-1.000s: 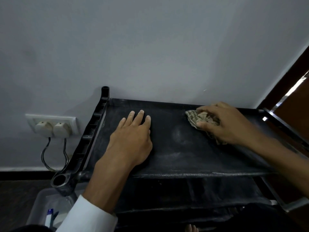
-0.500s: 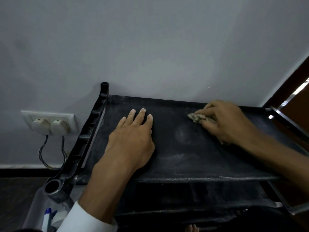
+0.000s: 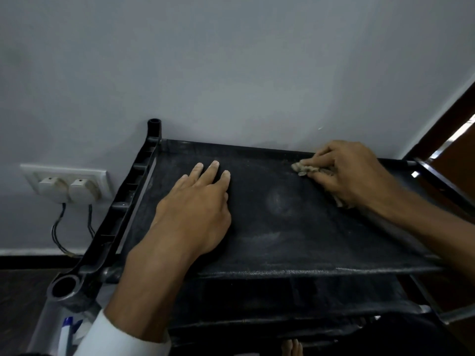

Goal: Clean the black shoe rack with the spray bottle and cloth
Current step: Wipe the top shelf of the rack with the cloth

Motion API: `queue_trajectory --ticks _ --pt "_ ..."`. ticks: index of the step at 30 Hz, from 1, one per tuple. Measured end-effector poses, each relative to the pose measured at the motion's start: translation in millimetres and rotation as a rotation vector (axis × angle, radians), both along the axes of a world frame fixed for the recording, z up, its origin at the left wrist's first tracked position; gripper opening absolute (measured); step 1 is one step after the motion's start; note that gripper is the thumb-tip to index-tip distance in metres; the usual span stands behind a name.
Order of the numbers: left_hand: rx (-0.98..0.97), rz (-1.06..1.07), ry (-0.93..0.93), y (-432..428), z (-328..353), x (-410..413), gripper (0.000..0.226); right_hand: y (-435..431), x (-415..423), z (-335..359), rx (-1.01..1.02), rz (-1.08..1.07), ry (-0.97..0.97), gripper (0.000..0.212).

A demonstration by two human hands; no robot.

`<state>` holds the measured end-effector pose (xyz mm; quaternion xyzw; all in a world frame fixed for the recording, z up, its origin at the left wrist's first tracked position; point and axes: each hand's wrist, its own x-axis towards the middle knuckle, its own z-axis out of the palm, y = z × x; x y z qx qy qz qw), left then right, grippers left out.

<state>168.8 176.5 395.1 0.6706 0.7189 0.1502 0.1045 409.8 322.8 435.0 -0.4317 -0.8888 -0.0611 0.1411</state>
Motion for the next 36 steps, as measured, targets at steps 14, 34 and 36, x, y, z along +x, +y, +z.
queue_trajectory --ticks 14,34,36 --pt "-0.025 0.002 -0.027 0 -1 -4 0.053 -29 -63 -9 -0.092 0.212 0.109 0.024" --pt "-0.051 0.017 -0.009 3 2 2 0.055 -40 -99 -11 -0.126 0.116 0.171 0.021" --pt "-0.056 0.024 -0.05 3 1 -4 0.053 -48 -100 -9 -0.132 0.178 0.129 0.021"
